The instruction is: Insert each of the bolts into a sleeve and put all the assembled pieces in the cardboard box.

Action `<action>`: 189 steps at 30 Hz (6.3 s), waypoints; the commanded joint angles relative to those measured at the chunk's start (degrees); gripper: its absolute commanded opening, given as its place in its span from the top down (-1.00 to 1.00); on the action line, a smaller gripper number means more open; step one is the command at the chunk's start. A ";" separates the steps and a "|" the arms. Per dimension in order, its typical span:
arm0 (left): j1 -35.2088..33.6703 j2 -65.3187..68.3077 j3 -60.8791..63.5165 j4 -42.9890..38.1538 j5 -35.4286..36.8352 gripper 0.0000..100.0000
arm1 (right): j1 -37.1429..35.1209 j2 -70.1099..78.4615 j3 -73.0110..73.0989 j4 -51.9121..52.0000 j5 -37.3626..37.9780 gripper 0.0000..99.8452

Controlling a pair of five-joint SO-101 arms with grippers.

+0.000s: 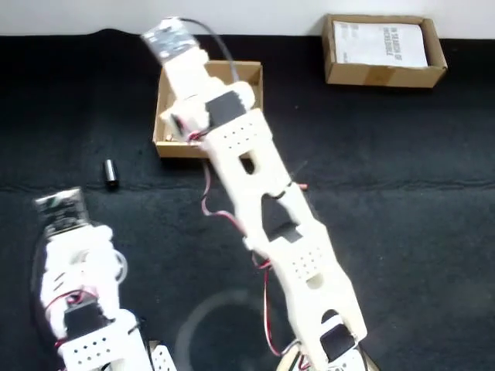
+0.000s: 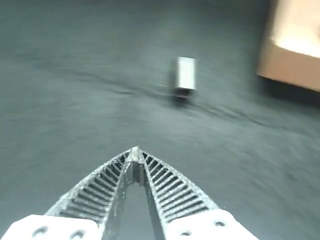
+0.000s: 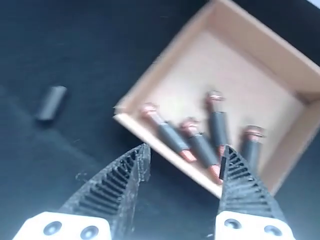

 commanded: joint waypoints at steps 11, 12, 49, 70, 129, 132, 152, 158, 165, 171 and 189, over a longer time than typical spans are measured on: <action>-48.66 -2.15 1.10 -0.79 -0.44 0.98 | -10.42 -2.07 1.27 -15.96 0.26 0.59; -50.33 -2.15 1.10 -0.79 -0.44 0.98 | -10.77 -0.92 1.36 -17.80 0.26 0.59; -54.64 -2.15 1.10 1.76 -0.44 0.98 | -17.45 33.27 0.75 -48.13 0.26 0.63; -51.03 -2.15 1.10 4.48 -4.57 0.98 | -6.81 33.27 -31.60 -35.38 0.44 0.98; 7.34 -2.24 -8.92 25.14 -8.62 0.98 | 35.65 -123.03 65.01 17.27 -2.64 0.98; 10.77 -2.24 -12.97 18.90 -8.62 0.98 | 35.65 -128.92 72.92 17.19 -2.64 0.98; 38.02 7.08 -43.30 30.95 4.84 0.98 | 35.65 -148.53 117.58 -2.77 -2.64 0.98; 41.54 31.96 -59.65 34.73 15.91 0.98 | 35.65 -148.44 126.64 -12.26 -2.64 0.98; 48.75 52.44 -72.84 35.78 31.65 0.98 | 35.65 -148.44 133.05 -17.98 -2.64 0.98; 52.53 63.25 -78.29 34.90 45.36 0.98 | 35.65 -148.44 134.99 -18.59 -2.55 0.98; 59.65 112.66 -105.36 30.68 62.59 0.98 | 35.56 -148.26 137.89 -19.56 -2.46 0.98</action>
